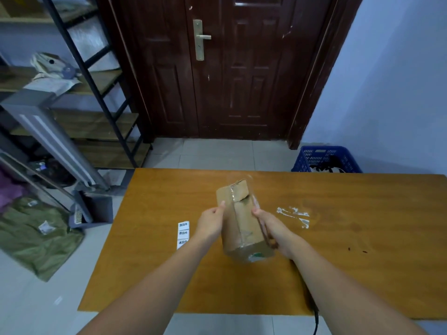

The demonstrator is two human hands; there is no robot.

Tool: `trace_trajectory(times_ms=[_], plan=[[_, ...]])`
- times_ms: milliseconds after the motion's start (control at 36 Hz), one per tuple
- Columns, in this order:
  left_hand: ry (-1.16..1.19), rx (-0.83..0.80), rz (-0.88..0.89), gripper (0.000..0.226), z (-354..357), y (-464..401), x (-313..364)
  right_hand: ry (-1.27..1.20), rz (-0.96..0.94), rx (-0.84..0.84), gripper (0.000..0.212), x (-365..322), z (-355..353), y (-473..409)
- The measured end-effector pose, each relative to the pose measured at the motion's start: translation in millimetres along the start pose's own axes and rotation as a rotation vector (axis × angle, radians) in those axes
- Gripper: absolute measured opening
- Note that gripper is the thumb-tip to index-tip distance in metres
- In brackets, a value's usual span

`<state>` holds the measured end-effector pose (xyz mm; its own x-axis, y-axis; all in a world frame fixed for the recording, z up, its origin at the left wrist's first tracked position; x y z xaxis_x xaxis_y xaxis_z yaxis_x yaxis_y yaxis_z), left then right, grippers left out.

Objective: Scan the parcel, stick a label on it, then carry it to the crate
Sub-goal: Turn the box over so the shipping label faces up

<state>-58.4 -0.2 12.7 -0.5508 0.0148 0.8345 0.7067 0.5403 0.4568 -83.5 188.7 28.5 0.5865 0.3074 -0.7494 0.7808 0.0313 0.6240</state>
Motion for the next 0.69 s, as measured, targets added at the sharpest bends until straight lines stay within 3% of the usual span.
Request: trace_trajectory(times_ms=[111,167,250,306,361,500,611,694], plan=[[0.006,-0.034,-0.061,0.112,6,6,4,0.014,-0.137,0.048,0.108,-6,4,-4],[0.041,-0.036,-0.058,0.132,6,3,3,-0.032,-0.147,0.111,0.118,-4,0,-13],[0.162,-0.089,-0.095,0.117,4,-2,0,-0.186,-0.055,0.197,0.091,1,-12,-24],[0.206,-0.137,-0.091,0.117,4,-3,0,-0.196,-0.042,0.137,0.055,1,-15,-22],[0.207,-0.173,-0.08,0.117,5,-4,-2,-0.209,-0.047,0.076,0.04,2,-16,-20],[0.1,-0.184,-0.089,0.12,4,-7,-18,-0.235,-0.05,0.068,0.053,14,-13,-20],[0.006,-0.174,-0.051,0.059,2,2,-24,-0.113,-0.105,0.113,0.061,28,-7,-18],[-0.104,-0.124,-0.02,0.043,0,3,-38,-0.033,-0.123,0.159,0.07,41,-4,-17]])
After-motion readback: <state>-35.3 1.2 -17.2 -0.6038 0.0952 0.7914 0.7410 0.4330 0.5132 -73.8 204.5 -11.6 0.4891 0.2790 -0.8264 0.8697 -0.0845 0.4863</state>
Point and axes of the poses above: each hand's wrist, its own y-axis away from the middle knuckle, its own z-axis out of the palm, x = y × z, the point moved 6 cm from there along -y, towards the middle knuckle, and after that the axes turned 14 degrees about x, right-handed, at the moved point
